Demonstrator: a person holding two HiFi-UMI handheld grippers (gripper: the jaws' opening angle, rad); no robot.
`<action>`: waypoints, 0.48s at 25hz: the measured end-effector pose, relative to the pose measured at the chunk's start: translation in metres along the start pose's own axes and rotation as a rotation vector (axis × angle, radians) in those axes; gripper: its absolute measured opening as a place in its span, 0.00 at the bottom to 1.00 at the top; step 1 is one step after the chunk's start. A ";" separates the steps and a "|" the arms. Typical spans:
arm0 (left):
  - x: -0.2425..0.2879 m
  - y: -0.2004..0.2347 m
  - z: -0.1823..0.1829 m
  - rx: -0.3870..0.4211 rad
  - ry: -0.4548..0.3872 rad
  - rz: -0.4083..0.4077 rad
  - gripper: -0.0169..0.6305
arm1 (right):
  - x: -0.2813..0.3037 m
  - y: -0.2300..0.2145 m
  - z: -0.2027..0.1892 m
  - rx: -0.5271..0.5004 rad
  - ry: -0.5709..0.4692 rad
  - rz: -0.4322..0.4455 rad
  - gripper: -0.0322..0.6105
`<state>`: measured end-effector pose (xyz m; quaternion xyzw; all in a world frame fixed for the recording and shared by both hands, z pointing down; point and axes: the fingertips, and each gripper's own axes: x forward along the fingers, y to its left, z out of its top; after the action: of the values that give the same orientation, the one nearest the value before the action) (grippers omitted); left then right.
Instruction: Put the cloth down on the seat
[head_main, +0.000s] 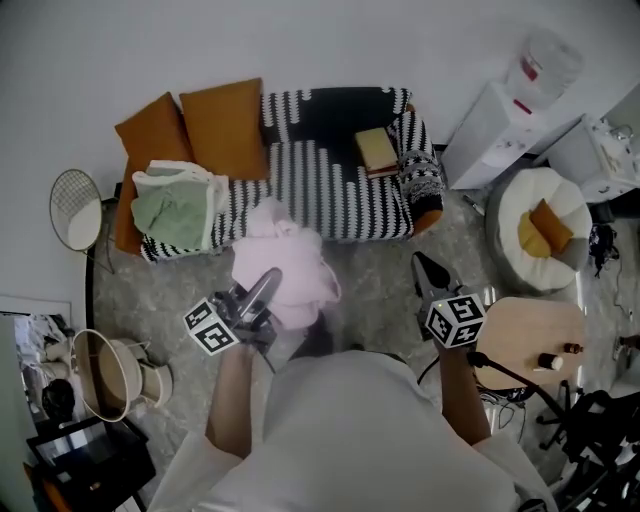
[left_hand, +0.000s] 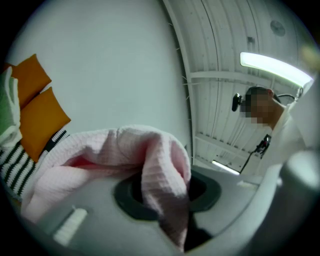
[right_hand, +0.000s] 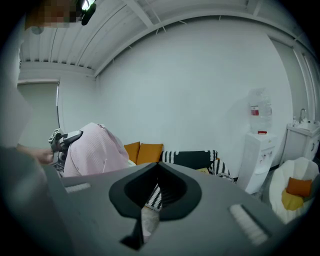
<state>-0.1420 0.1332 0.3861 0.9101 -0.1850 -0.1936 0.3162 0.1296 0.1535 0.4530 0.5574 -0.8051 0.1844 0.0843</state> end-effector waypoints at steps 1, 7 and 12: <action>0.001 0.006 0.005 -0.002 0.000 -0.004 0.18 | 0.007 0.001 0.002 -0.002 0.001 -0.003 0.05; 0.003 0.041 0.032 -0.009 0.013 -0.022 0.18 | 0.046 0.010 0.016 -0.009 0.007 -0.025 0.05; 0.003 0.061 0.049 0.019 0.072 -0.046 0.18 | 0.077 0.022 0.027 -0.013 0.007 -0.045 0.05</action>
<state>-0.1756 0.0626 0.3888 0.9235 -0.1546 -0.1661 0.3094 0.0833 0.0831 0.4495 0.5739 -0.7934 0.1791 0.0950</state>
